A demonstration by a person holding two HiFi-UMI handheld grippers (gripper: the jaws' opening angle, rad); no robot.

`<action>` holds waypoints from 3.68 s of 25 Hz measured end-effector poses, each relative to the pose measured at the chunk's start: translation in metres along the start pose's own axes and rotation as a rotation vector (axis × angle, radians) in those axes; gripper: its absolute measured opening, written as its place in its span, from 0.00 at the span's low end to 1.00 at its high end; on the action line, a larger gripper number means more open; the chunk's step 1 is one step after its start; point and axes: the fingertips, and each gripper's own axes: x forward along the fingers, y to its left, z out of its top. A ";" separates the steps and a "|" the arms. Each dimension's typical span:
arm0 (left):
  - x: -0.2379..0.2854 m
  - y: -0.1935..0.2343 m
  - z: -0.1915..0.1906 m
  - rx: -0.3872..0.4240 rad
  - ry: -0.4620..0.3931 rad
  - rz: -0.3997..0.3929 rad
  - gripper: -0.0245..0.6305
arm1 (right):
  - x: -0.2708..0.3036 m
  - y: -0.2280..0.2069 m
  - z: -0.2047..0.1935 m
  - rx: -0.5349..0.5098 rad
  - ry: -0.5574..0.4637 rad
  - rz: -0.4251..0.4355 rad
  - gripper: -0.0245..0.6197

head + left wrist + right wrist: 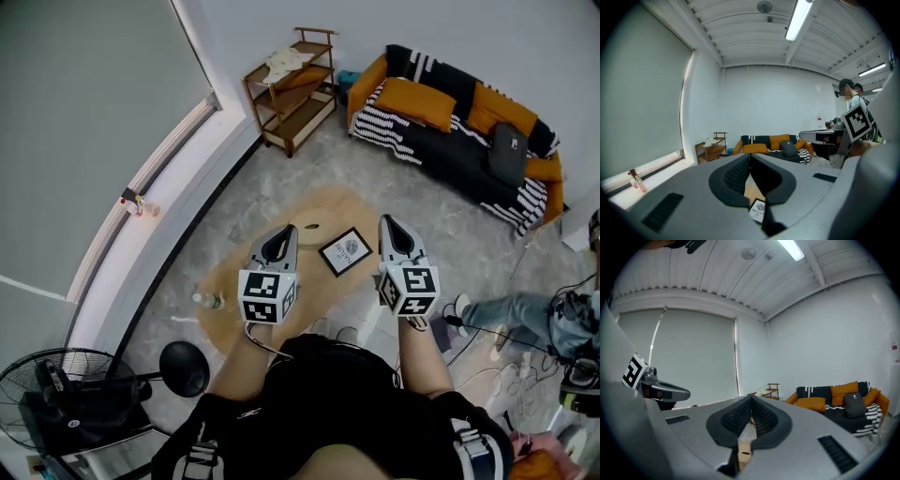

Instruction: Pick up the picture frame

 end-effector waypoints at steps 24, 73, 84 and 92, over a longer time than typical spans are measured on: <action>0.154 0.039 -0.116 -0.133 0.294 -0.093 0.31 | 0.081 -0.098 -0.150 0.178 0.363 -0.172 0.35; 0.330 -0.018 -0.613 -0.790 0.699 -0.059 0.31 | 0.255 -0.186 -0.670 -0.085 1.095 0.439 0.19; 0.338 -0.028 -0.620 -0.874 0.696 -0.073 0.32 | 0.253 -0.193 -0.668 0.229 1.121 0.494 0.18; 0.341 -0.032 -0.609 -0.969 0.623 -0.082 0.24 | 0.255 -0.194 -0.660 0.262 1.108 0.475 0.18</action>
